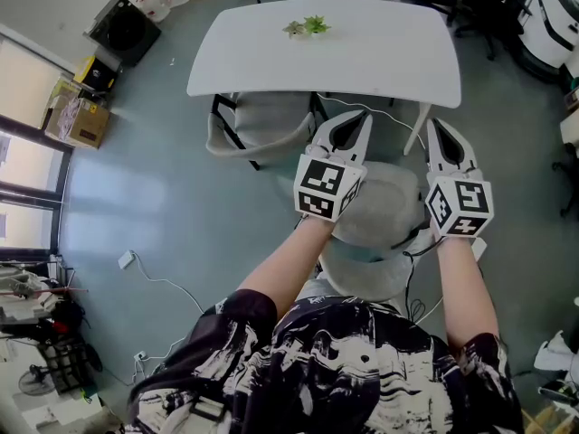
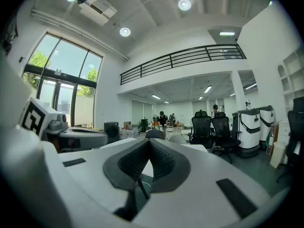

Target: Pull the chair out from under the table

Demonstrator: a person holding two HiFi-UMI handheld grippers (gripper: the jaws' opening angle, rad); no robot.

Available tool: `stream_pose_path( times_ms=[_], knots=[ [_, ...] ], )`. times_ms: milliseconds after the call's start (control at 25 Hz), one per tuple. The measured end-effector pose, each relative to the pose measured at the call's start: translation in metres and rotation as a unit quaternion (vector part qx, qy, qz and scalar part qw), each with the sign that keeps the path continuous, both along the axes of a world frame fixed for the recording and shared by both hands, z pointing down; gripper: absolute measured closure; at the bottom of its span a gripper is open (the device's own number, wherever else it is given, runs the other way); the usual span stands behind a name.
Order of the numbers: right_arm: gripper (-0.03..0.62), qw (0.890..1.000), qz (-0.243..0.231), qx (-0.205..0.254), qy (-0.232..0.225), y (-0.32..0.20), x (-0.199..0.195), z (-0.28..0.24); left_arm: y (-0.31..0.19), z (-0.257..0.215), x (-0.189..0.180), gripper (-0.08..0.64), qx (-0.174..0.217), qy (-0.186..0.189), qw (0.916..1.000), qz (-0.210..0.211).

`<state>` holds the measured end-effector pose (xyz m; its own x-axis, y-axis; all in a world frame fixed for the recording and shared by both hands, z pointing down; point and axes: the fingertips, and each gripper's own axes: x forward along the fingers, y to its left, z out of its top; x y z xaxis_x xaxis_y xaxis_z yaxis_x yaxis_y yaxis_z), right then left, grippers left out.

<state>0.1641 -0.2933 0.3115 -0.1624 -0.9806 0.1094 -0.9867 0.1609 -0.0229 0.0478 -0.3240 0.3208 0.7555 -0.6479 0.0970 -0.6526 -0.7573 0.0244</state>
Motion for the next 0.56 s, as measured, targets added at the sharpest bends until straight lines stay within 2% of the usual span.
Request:
stream_pose_path(
  times_ms=[560],
  knots=[
    [0.591,1.0,-0.002,0.003,0.005,0.0014,-0.0037,-0.0033,0.0012,-0.0049,-0.0019,0.557,0.004,-0.002,1.0,0.003]
  ],
)
